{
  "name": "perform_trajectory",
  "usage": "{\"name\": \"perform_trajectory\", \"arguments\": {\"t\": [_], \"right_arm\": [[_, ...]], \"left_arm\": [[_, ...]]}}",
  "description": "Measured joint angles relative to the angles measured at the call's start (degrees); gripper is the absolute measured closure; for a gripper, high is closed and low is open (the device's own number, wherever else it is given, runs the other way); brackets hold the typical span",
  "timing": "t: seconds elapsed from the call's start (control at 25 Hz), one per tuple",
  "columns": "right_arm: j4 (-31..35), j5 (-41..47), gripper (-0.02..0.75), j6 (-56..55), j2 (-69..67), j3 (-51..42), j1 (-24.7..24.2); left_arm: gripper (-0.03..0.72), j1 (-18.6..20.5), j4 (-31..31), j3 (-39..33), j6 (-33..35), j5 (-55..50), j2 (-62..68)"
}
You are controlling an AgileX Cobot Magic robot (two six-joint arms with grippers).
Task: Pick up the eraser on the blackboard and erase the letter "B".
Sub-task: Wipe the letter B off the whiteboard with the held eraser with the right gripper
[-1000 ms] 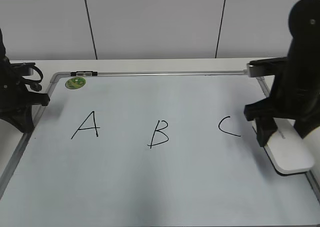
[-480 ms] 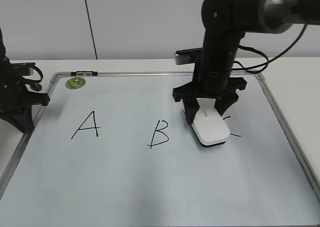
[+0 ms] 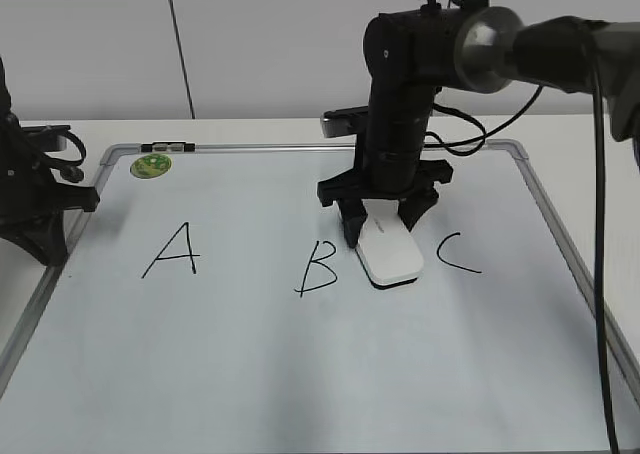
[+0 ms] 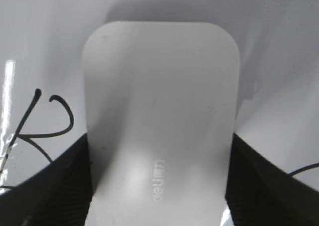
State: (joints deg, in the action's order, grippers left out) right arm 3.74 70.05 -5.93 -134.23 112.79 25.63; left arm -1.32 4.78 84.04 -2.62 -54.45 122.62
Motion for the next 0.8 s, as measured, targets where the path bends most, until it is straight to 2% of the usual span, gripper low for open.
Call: {"name": "perform_trajectory", "arguments": {"t": [0.48,0.8], "right_arm": [[-2.3,0.3,0.208,0.2,-1.2,1.7,7.4],[2.3,0.2,0.208,1.0,-1.2,1.7,13.7]], "left_arm": [[0.657,0.0,0.0,0.0,0.0,0.0,0.0],[0.657,0.0,0.0,0.0,0.0,0.0,0.0]]}}
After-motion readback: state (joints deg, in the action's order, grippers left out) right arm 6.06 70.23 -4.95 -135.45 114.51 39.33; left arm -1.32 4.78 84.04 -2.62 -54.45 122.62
